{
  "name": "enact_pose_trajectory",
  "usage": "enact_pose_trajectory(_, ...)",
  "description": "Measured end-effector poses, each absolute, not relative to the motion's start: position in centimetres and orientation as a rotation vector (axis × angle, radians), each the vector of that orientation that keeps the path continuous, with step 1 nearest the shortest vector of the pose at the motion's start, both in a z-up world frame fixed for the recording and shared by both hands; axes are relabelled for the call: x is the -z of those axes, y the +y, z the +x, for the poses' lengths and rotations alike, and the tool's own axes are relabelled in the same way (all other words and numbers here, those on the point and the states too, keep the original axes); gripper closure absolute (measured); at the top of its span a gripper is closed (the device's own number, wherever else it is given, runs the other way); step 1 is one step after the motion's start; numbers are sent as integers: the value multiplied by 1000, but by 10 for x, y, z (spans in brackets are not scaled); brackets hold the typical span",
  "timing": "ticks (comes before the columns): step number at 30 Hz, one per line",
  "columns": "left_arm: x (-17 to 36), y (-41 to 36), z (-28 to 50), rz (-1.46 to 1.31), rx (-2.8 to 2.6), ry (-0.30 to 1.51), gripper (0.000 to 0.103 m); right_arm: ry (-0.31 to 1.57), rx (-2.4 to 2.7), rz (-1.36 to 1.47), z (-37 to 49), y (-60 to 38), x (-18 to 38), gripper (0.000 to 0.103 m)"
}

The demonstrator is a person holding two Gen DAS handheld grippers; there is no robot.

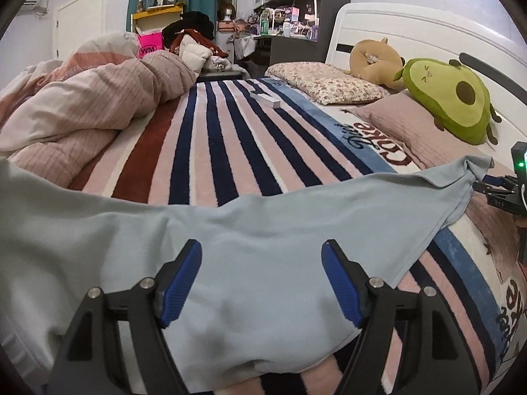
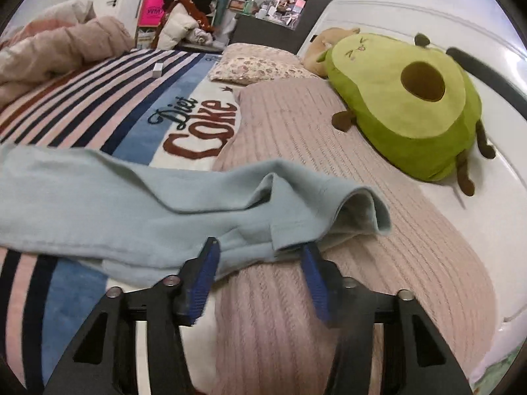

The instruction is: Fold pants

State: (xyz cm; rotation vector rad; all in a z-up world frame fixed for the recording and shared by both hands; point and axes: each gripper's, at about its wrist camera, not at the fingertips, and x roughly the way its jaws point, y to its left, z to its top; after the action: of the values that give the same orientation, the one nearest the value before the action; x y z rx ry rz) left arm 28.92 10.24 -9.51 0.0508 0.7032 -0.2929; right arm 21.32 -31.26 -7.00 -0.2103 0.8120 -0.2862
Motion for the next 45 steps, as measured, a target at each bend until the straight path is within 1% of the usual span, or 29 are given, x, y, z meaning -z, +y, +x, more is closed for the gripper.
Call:
enact_pose_trajectory(2,95,101,290,59,287,699,31,780,322,-235,220,-318,65,71)
enact_pose_trajectory(6,99,103,297,50,267,715,31,712,354,-248,231,-329,52,71)
enact_pose_trajectory(10,102,107,301,32,242,722,31,685,432,-232,242,-344,39,71)
enact_pose_trajectory(12,101,105,301,34,240,720,31,678,449,-232,239,-347,34,67)
enact_pose_trajectory(13,100,104,300,38,240,715,31,670,437,-223,233,-345,31,60)
enact_pose_trajectory(14,100,103,299,41,240,712,31,665,423,-214,228,-343,30,46)
enact_pose_trajectory(16,99,102,298,52,247,706,31,666,400,-194,215,-336,30,36)
enact_pose_trajectory(19,98,104,298,44,252,709,31,707,313,-81,199,-329,35,36)
enact_pose_trajectory(22,97,107,297,33,249,708,31,796,223,30,198,-323,51,36)
enact_pose_trajectory(24,96,107,296,40,251,701,31,839,273,-46,208,-317,65,36)
enact_pose_trajectory(26,96,108,296,43,248,695,31,848,366,-112,219,-319,74,36)
enact_pose_trajectory(32,98,109,298,25,253,707,31,793,378,-23,241,-336,80,33)
enact_pose_trajectory(33,98,109,298,26,252,709,31,789,391,-25,245,-336,80,35)
enact_pose_trajectory(34,100,109,299,30,250,713,31,782,406,-38,249,-335,81,50)
enact_pose_trajectory(35,100,108,299,33,249,714,31,765,436,-73,251,-332,79,84)
enact_pose_trajectory(36,100,109,299,34,250,715,31,748,444,-90,252,-330,77,94)
enact_pose_trajectory(41,99,110,300,23,246,701,31,647,365,-67,242,-320,55,94)
enact_pose_trajectory(45,91,113,296,19,253,677,31,622,251,-52,238,-289,25,94)
